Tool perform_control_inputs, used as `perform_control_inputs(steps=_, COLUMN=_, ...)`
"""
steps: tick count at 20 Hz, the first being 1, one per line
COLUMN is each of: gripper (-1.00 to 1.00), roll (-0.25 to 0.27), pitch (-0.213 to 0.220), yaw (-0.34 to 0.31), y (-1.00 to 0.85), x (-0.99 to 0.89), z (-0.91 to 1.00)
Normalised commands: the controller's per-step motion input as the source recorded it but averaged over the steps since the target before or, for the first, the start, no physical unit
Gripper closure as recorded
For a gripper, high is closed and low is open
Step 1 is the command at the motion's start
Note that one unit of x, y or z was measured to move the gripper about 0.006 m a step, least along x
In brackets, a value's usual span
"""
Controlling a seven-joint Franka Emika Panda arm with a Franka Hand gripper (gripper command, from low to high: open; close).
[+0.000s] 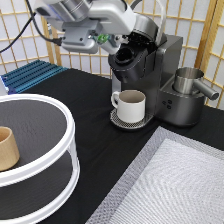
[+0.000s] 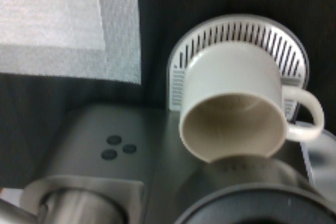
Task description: Make coffee
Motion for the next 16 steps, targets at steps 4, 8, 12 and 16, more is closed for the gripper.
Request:
perform_control_inputs(steps=4, gripper=1.0, roll=0.0, pitch=0.083, yaw=-0.021, y=0.47, x=0.07, z=0.04)
perform_control_inputs(steps=8, gripper=1.0, roll=-0.023, pitch=0.09, yaw=-0.026, y=0.38, x=0.0, z=0.0)
perform_control_inputs(steps=12, gripper=1.0, roll=-0.017, pitch=0.077, yaw=-0.028, y=0.32, x=0.0, z=-0.01)
perform_control_inputs(steps=16, gripper=1.0, roll=-0.029, pitch=0.069, yaw=-0.045, y=0.34, x=0.0, z=0.0)
